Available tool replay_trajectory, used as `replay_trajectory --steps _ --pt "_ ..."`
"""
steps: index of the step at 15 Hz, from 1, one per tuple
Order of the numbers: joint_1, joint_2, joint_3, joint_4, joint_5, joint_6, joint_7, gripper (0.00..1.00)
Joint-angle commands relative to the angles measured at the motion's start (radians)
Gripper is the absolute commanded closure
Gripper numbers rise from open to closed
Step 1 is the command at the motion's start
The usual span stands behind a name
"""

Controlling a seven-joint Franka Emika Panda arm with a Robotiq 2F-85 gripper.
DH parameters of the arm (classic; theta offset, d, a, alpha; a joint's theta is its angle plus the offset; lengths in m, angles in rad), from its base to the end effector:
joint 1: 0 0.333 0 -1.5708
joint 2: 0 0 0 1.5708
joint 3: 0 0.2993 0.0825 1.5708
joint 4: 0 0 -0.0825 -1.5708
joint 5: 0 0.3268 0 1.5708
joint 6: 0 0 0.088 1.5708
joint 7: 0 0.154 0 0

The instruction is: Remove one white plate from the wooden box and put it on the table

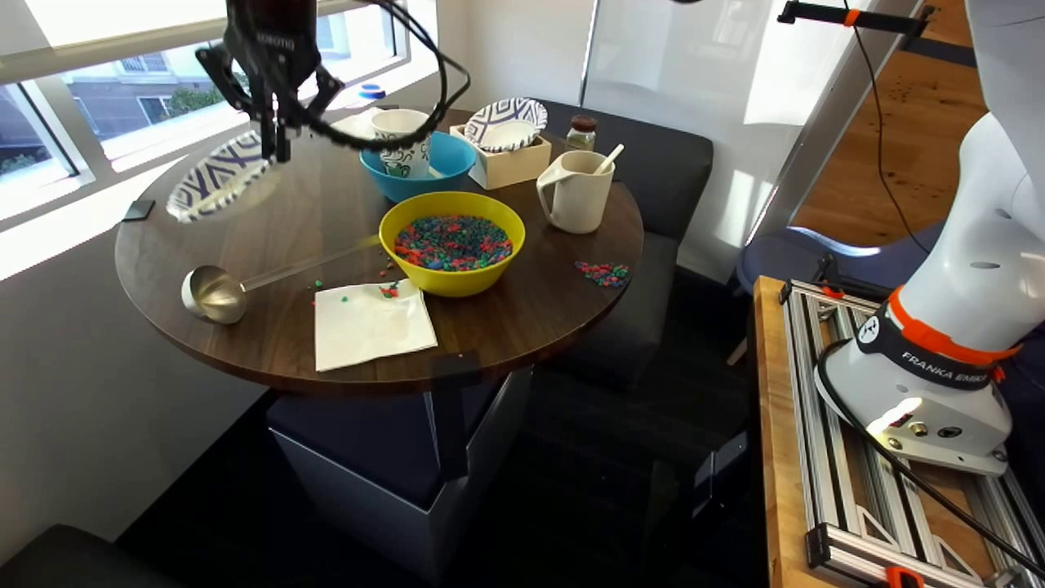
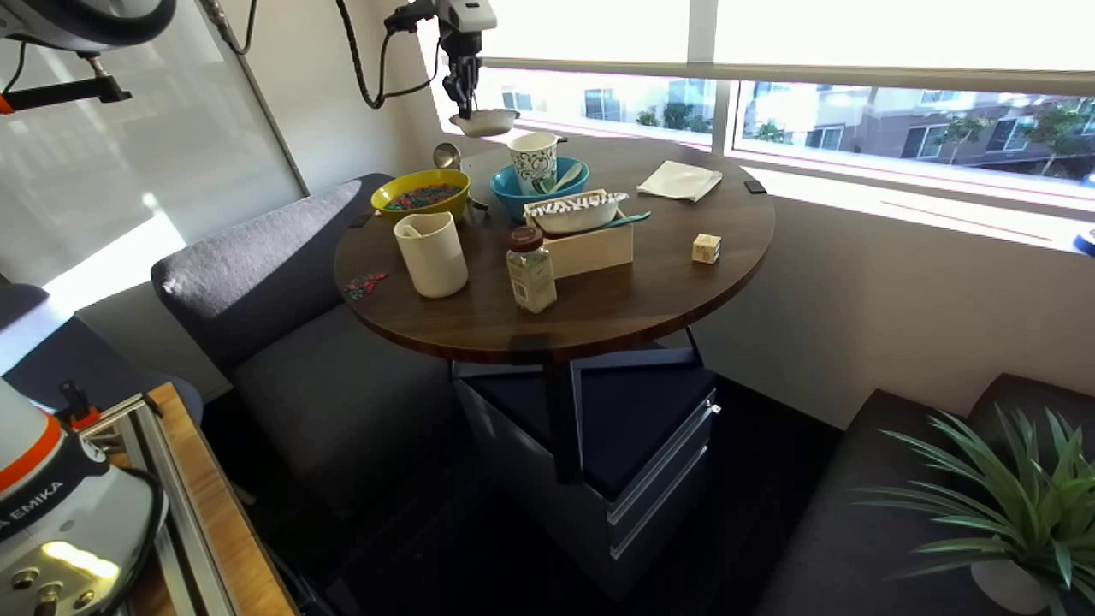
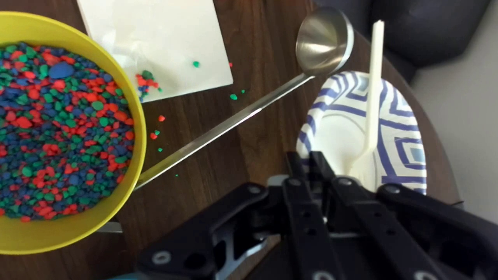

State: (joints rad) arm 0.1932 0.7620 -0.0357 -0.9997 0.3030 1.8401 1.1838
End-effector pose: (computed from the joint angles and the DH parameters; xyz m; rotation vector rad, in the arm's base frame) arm 0.6875 0.1549 0.3698 -2.4641 1.4854 0.1557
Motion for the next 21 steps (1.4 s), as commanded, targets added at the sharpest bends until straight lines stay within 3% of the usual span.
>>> replay_trajectory --steps 1,8,9,10,15,19,21 --pt "0.009 0.118 -0.013 0.109 -0.072 -0.010 0.202 0.97" --pt "-0.031 0.253 -0.006 0.279 -0.096 -0.042 0.467 0.97" --pt "-0.031 0.265 -0.007 0.295 -0.105 -0.047 0.485 0.64" --pt "-0.029 0.275 -0.009 0.310 -0.119 -0.059 0.497 0.64" --pt "-0.059 0.247 -0.016 0.379 -0.153 -0.219 0.434 0.28" --pt "-0.176 0.195 0.059 0.439 -0.043 -0.205 0.253 0.01" --pt "-0.248 0.188 0.087 0.463 0.000 -0.192 0.124 0.00"
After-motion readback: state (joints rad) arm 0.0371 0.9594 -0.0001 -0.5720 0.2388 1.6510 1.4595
